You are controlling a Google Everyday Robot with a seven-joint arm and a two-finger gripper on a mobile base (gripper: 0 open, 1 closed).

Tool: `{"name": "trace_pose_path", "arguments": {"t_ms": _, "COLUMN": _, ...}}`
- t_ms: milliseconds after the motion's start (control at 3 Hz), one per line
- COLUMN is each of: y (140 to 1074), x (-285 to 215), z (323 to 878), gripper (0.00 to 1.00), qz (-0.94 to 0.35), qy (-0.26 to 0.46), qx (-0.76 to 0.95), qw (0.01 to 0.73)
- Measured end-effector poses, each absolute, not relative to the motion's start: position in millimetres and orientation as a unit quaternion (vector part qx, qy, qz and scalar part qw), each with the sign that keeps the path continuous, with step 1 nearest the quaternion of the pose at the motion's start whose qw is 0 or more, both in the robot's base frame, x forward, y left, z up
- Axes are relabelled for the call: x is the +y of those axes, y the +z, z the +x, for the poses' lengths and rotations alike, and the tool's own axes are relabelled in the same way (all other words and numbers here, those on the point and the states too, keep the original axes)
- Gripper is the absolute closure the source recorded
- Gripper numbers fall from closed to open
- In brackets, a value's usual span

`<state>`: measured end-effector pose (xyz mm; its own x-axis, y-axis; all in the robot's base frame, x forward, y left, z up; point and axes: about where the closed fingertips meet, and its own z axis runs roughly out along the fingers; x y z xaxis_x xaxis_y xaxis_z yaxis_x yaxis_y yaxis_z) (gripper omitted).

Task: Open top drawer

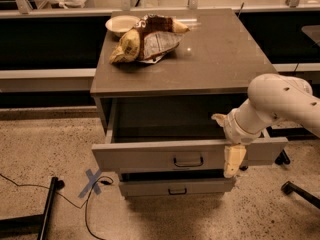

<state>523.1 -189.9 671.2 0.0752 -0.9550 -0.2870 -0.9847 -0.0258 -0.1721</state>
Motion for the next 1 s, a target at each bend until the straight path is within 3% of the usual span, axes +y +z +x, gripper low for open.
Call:
{"name": "trace_pose_path", "arguments": {"t_ms": 667, "y": 627.9, "x": -198.1, "z": 512.5, "gripper": 0.47, "qz": -0.695, "qy": 0.129, "qx": 0.698, "qw": 0.114}}
{"name": "trace_pose_path", "arguments": {"t_ms": 1000, "y": 630.8, "x": -198.1, "z": 512.5, "gripper": 0.48, "qz": -0.695, "qy": 0.129, "qx": 0.698, "qw": 0.114}}
